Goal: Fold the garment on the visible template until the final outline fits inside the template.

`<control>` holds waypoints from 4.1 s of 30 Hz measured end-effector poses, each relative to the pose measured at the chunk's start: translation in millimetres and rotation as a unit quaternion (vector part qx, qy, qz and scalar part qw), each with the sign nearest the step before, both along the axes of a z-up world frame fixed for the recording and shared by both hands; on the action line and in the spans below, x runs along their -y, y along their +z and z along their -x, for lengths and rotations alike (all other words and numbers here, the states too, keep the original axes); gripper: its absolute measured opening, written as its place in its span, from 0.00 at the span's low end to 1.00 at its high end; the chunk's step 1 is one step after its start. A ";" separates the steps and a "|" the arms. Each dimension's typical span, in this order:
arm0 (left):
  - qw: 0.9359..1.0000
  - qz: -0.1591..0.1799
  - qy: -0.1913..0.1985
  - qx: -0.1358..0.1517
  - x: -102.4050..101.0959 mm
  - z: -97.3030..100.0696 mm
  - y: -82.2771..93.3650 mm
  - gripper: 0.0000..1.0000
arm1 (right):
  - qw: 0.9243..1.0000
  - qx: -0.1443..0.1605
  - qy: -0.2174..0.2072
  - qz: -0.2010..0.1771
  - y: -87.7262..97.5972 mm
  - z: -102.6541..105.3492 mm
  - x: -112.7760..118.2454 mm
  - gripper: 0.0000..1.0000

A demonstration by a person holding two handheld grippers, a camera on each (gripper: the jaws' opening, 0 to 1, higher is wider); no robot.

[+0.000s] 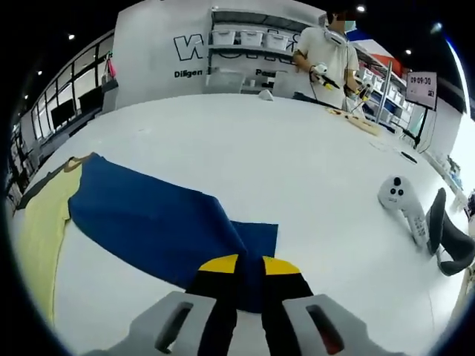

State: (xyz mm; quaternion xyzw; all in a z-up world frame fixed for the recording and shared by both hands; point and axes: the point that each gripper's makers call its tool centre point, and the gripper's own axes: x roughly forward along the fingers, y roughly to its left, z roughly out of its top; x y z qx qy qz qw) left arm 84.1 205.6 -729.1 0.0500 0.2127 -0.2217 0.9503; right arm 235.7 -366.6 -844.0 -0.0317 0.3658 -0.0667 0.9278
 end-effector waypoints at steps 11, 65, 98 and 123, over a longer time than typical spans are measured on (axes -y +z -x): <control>1.000 0.000 0.002 -0.001 -4.8 3.1 0.0 0.14 | 0.999 0.014 -0.030 -0.023 13.9 -8.4 -1.6 0.00; 1.000 0.010 -0.022 0.015 -3.2 15.2 9.8 0.15 | 0.959 0.203 0.018 -0.195 144.5 -30.6 -147.3 0.00; 1.000 0.007 -0.011 0.020 -22.2 24.6 13.2 0.15 | 0.936 0.243 0.112 -0.228 193.8 -60.1 -283.9 0.00; 1.000 0.004 -0.003 0.017 -33.4 21.4 13.5 0.15 | 0.917 0.242 0.170 -0.268 196.7 -84.4 -414.2 0.00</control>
